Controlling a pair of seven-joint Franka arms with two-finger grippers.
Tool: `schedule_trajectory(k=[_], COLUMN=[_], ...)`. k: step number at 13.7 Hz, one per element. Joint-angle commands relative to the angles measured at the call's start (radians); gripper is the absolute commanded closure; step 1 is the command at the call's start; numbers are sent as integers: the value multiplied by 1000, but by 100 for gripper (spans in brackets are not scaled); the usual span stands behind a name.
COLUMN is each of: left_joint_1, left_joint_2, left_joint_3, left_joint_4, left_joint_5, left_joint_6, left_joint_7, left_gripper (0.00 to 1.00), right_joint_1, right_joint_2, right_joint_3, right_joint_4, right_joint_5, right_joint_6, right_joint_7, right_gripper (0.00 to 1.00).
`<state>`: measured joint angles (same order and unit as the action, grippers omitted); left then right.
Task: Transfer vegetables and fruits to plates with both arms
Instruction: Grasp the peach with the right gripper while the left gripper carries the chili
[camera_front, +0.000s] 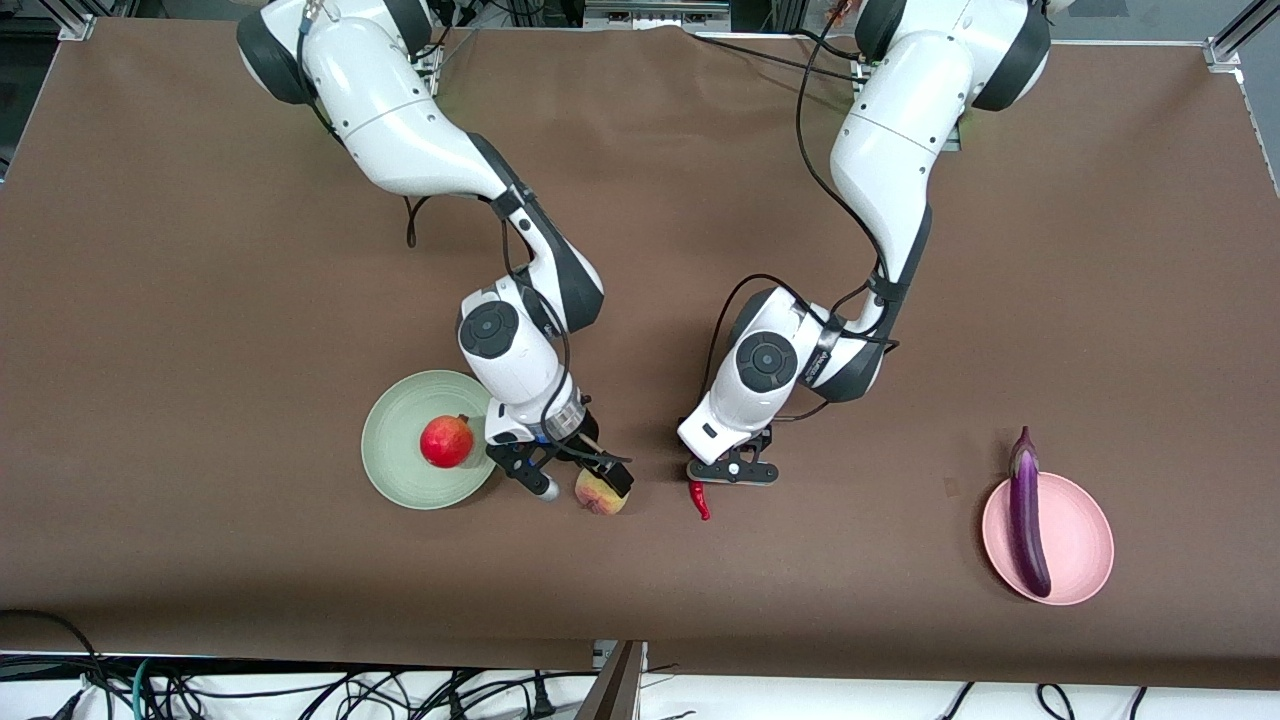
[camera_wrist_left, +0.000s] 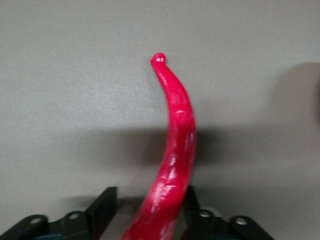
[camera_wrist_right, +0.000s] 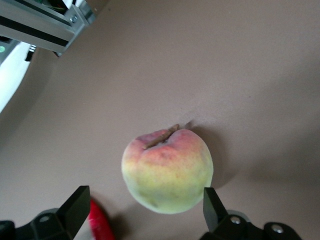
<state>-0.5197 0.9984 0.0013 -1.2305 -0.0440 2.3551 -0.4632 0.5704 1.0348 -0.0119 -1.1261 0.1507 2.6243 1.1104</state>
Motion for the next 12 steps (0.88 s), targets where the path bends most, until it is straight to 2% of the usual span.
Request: schedule_trajectory(k=[1, 2, 5, 6, 7, 9, 10, 12], left_joint_1=[1, 15, 146, 186, 229, 344, 416, 499], left_joint_2=[-15, -42, -112, -127, -138, -145, -144, -136], left_joint_3=[38, 63, 68, 68, 68, 66, 57, 45], left_joint_4=[2, 0, -1, -1, 0, 8, 2, 2], left_joint_5=[-4, -4, -5, -5, -5, -17, -39, -73], left_joint_6=[-2, -16, -123, -147, -163, -165, -165, -163], left_joint_7=[37, 84, 277, 328, 378, 553, 640, 769], left_gripper=[100, 100, 100, 100, 100, 100, 100, 100], right_joint_1=[-4, -4, -6, -9, -9, -23, -33, -53], right_joint_2=[22, 34, 56, 54, 50, 36, 22, -30], right_joint_3=[1, 1, 0, 1, 1, 1, 6, 6], right_joint_4=[16, 14, 9, 9, 8, 8, 8, 9], right_joint_5=[-11, -11, -17, -16, -11, -11, -11, -10], right_joint_6=[10, 34, 94, 94, 94, 80, 35, -128], right_joint_7=[6, 3, -29, -33, -37, -43, -44, -114], right_gripper=[0, 0, 2, 9, 25, 90, 100, 100])
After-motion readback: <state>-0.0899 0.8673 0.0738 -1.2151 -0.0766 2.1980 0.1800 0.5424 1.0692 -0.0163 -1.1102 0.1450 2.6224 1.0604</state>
